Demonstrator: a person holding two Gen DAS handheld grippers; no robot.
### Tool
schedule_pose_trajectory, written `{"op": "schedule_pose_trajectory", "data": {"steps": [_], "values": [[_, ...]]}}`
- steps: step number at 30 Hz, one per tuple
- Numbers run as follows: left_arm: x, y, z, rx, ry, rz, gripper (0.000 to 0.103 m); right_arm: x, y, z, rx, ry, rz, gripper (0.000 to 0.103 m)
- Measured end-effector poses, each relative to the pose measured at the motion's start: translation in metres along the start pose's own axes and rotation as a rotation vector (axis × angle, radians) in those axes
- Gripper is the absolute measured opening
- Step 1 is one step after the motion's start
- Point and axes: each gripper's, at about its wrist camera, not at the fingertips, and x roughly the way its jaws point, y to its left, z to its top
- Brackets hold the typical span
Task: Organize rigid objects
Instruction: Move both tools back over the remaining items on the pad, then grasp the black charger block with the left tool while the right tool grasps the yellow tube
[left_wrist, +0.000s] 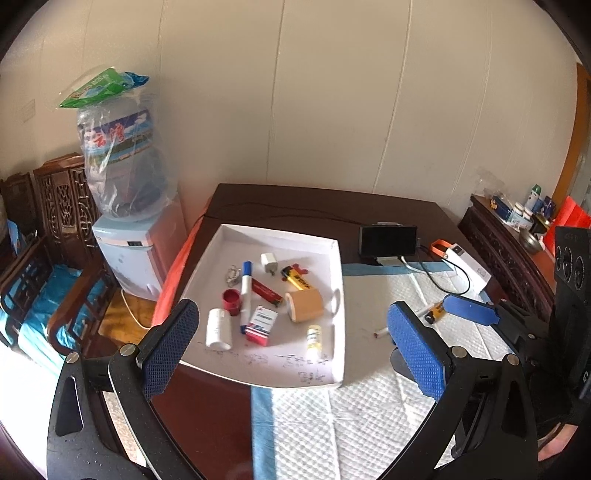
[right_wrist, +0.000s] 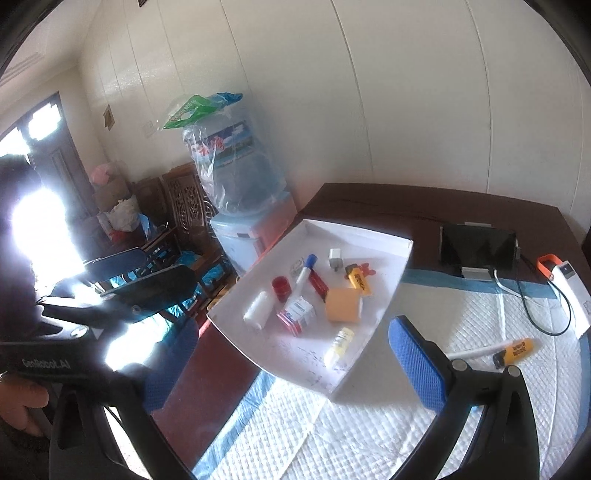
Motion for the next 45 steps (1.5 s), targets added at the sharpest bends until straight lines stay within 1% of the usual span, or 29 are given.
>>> {"op": "schedule_pose_trajectory", "data": {"steps": [8,13,16,19,22,24,26,29,31,34,37,39,40,45], "values": [[0.015,-0.051,0.005,0.013,0.010,-0.040,0.103,-0.027,-0.044,-0.001,0.014,-0.011,-0.043,0.103],[0.027,-0.079,0.010,0.022,0.019,-0.057,0.103,-0.037,-0.081,-0.004,0.060,-0.013,-0.074,0.103],[0.038,-0.090,0.012,0.012,0.030,-0.069,0.103,-0.044,-0.110,-0.004,0.083,-0.020,-0.112,0.103],[0.054,-0.099,0.006,0.017,0.067,-0.061,0.103,-0.053,-0.153,-0.006,0.167,-0.042,-0.161,0.103],[0.076,-0.106,-0.006,0.012,0.120,-0.056,0.103,-0.058,-0.201,-0.011,0.266,-0.050,-0.225,0.103],[0.094,-0.111,-0.016,0.021,0.173,-0.045,0.103,-0.059,-0.230,-0.018,0.334,-0.051,-0.250,0.103],[0.118,-0.116,-0.030,0.029,0.243,-0.045,0.103,-0.058,-0.253,-0.026,0.376,-0.054,-0.266,0.103],[0.150,-0.128,-0.051,0.034,0.356,-0.072,0.103,-0.055,-0.274,-0.037,0.391,-0.041,-0.292,0.103],[0.171,-0.135,-0.064,0.030,0.419,-0.067,0.103,-0.048,-0.285,-0.045,0.383,-0.001,-0.308,0.103],[0.192,-0.144,-0.070,0.021,0.457,-0.069,0.102,-0.038,-0.296,-0.057,0.350,0.072,-0.329,0.103],[0.210,-0.154,-0.069,0.039,0.470,-0.068,0.093,-0.030,-0.304,-0.069,0.356,0.115,-0.315,0.103],[0.223,-0.158,-0.069,0.036,0.492,-0.076,0.079,-0.025,-0.308,-0.073,0.361,0.134,-0.299,0.103],[0.229,-0.160,-0.069,0.031,0.507,-0.082,0.077,-0.024,-0.309,-0.075,0.359,0.139,-0.291,0.103],[0.250,-0.174,-0.074,0.048,0.533,-0.131,0.077,-0.015,-0.303,-0.069,0.309,0.137,-0.245,0.103]]}}
